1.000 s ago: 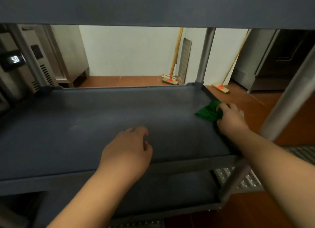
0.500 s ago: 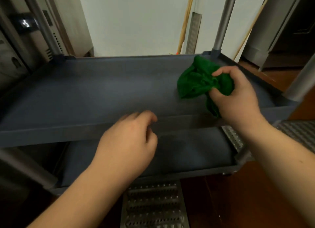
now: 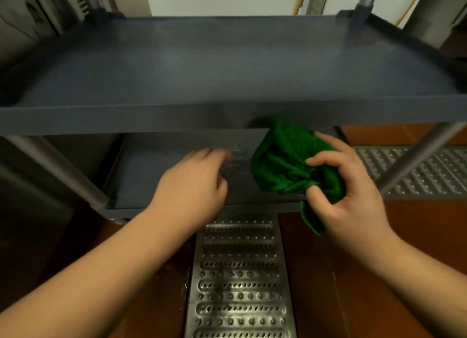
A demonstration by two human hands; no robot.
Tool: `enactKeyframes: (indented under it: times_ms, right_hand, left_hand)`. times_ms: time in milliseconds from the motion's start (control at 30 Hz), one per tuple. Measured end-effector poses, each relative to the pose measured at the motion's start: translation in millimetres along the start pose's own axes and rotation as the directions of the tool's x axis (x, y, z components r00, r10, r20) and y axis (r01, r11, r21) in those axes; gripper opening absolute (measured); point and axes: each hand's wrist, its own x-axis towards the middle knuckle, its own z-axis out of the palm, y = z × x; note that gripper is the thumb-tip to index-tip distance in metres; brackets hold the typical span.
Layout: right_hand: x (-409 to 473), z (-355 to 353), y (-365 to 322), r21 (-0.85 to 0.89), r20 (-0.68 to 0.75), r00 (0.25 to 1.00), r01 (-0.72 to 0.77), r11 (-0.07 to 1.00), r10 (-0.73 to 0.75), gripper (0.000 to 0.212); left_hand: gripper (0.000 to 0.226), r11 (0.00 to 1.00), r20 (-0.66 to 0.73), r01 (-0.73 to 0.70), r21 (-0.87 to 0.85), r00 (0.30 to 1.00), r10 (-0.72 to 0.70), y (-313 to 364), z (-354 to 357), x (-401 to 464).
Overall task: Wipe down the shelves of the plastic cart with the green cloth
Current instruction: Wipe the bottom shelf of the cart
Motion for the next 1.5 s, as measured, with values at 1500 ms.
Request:
enactKeyframes:
  times_ms: [1500]
  right_hand:
    - [12.3, 74.8, 136.2, 0.514, 0.600, 0.435, -0.853, 0.093, 0.671, 0.044]
  left_hand:
    - [0.046, -0.096, 0.762, 0.770, -0.630, 0.638, 0.111, -36.0, 164.2, 52.5]
